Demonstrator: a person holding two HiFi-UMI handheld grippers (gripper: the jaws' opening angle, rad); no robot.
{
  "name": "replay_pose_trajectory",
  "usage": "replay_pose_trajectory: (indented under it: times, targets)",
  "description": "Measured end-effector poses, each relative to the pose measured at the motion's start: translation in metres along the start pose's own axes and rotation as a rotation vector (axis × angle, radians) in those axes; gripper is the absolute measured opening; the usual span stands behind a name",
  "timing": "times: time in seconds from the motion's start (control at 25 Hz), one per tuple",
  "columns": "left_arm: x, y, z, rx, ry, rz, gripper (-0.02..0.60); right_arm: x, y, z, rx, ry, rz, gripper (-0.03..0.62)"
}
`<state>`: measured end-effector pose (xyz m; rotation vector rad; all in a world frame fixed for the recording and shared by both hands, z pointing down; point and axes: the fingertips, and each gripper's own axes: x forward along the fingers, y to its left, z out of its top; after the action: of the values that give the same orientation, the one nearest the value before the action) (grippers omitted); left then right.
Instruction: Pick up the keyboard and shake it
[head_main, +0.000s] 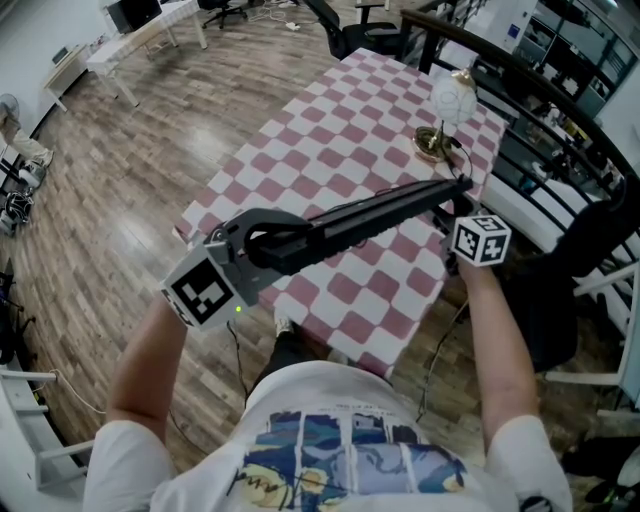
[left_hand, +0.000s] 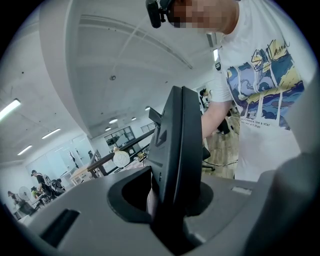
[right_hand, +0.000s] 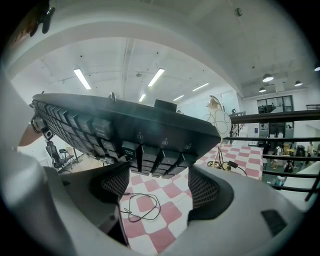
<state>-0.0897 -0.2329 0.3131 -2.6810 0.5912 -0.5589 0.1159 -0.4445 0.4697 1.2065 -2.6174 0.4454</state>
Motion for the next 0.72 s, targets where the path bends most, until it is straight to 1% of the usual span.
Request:
replay_pose_trajectory:
  times: [0.72]
  targets:
    - [-0.0005, -0.0036, -0.0025, 0.006, -0.002, -0.001, 0.092, 0.0023, -0.0007, -0.0050, -0.014, 0.008, -0.002, 0.368]
